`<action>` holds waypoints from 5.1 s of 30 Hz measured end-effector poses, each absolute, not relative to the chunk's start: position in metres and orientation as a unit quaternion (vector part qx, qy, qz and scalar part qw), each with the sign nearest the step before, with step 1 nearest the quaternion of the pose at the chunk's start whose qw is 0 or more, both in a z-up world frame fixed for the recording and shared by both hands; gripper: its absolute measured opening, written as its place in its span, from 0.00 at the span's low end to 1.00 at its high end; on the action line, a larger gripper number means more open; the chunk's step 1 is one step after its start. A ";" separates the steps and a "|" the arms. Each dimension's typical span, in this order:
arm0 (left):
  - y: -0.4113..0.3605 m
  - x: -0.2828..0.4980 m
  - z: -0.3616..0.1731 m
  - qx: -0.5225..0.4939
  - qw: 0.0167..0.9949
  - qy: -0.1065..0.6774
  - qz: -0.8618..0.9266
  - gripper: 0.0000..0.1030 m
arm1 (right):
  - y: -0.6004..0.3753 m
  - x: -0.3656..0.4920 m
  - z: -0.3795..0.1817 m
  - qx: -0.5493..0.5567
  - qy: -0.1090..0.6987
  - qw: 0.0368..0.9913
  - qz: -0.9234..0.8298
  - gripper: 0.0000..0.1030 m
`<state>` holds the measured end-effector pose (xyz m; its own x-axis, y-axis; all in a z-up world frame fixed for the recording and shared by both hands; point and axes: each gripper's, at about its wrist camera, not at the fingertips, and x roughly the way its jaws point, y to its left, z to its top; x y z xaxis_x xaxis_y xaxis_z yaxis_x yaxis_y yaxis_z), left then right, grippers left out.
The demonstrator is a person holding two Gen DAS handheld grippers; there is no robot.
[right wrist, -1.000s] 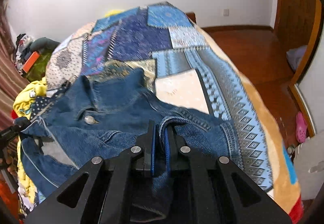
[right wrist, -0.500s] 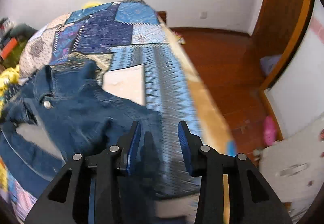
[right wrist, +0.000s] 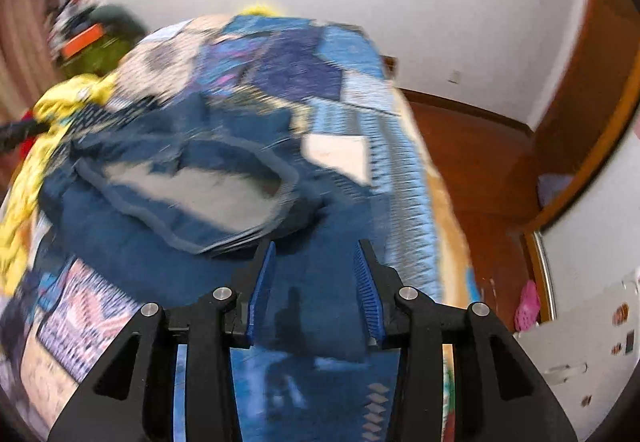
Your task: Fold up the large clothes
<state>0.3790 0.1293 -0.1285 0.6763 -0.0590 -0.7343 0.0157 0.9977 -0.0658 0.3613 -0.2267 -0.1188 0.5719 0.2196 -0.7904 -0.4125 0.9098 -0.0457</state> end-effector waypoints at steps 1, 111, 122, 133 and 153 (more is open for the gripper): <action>0.126 0.375 -0.133 -0.024 0.912 0.409 -0.026 0.76 | -0.215 0.356 -0.124 -0.120 0.430 0.874 0.193 0.39; 0.189 0.330 -0.281 -0.460 0.789 0.405 -0.042 0.84 | -0.175 0.367 -0.183 -0.078 0.476 0.856 0.185 0.89; 0.199 0.357 -0.283 -0.463 0.811 0.357 0.036 0.32 | -0.173 0.367 -0.182 -0.080 0.480 0.855 0.179 0.92; 0.184 0.335 -0.161 -0.372 0.899 0.230 -0.030 0.11 | -0.123 0.353 -0.149 -0.104 0.458 0.851 0.235 0.91; 0.166 0.322 -0.122 -0.273 0.939 0.208 -0.006 0.11 | -0.022 0.366 -0.200 -0.080 0.517 0.785 0.332 0.96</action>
<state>0.3216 0.1655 -0.1219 0.9137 -0.1253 -0.3866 -0.1017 0.8506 -0.5159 0.3658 -0.0225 -0.2003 0.2460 0.4375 -0.8649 -0.6037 0.7673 0.2164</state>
